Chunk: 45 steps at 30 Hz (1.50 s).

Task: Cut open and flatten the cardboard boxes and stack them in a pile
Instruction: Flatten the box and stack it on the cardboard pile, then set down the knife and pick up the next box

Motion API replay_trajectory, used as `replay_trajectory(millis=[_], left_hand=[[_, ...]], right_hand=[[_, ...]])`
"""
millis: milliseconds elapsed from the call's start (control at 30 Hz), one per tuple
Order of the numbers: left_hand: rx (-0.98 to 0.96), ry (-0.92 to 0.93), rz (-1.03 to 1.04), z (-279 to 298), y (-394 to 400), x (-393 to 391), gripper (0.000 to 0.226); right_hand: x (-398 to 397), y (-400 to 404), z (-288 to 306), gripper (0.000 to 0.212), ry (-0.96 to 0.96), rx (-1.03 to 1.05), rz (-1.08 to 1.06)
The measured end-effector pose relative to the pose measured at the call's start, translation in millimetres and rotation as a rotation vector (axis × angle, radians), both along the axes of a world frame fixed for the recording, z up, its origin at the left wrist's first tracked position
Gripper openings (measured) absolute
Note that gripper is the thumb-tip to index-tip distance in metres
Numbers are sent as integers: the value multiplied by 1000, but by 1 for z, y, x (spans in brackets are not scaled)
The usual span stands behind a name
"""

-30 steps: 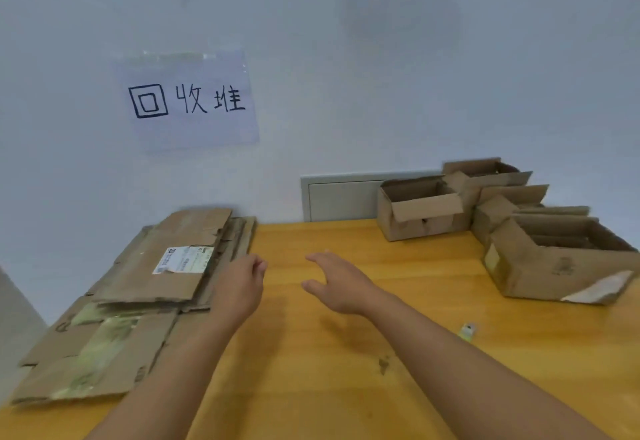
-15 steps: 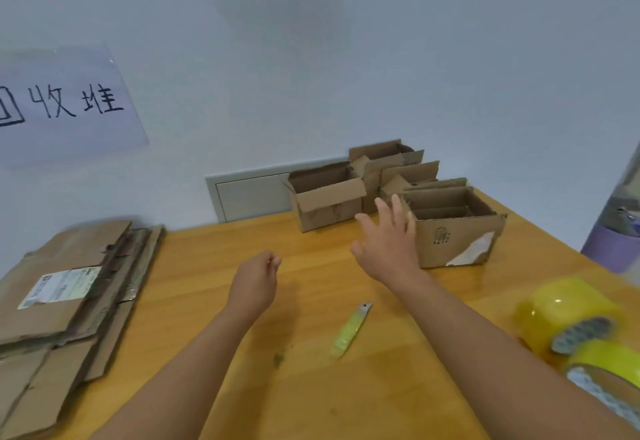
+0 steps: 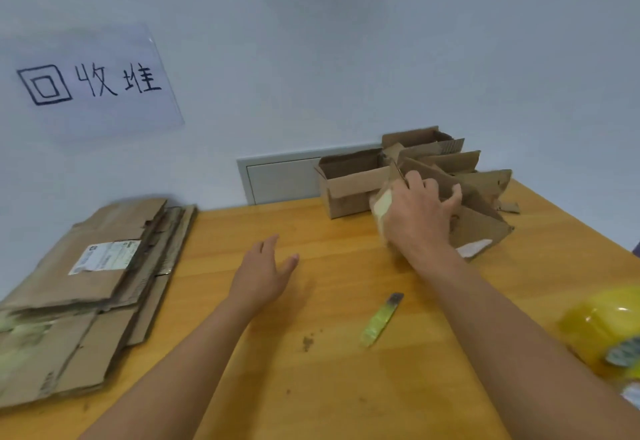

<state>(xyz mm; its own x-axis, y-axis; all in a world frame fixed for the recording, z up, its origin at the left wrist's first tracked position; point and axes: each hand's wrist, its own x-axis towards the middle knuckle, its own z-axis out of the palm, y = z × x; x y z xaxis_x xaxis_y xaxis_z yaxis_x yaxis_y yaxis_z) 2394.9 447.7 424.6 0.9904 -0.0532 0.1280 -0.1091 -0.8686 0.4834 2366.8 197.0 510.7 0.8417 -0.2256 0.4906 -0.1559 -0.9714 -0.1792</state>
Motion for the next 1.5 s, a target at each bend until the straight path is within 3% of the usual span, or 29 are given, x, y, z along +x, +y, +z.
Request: replay_trajectory(millis=[133,367,667,767,833,933,1033,1200,1333,1500], left_hand=[[44,-117,46,5,28,-11,56],[-46,-247,42,26,80,-47,68],[-9,-303,-114,33,90,-78,71],[53,-317,-103,29,80,-75,65],[141,-349,-97,27,73,-72,59],[258,-397,-157,25,59,-67,51],[319,-425,-225,26,42,-64,52],[393,-406,-140,30,21,-63,38],[179,-333,-39,36,19,-63,21],[-585,-234,182,58,31,-65,17]], right_hand=[[-23,51,21,31,-67,8,263],[-36,123,-13,29,27,91,756],[-38,144,-56,17,-19,193,934],[-41,129,-59,12,-130,283,850],[-41,109,-62,11,-126,326,670],[-43,76,-70,23,198,262,295],[-55,58,-78,34,567,72,94],[-62,50,-92,33,637,25,57],[-64,50,-93,28,621,-5,64],[-70,45,-93,29,609,-26,63]])
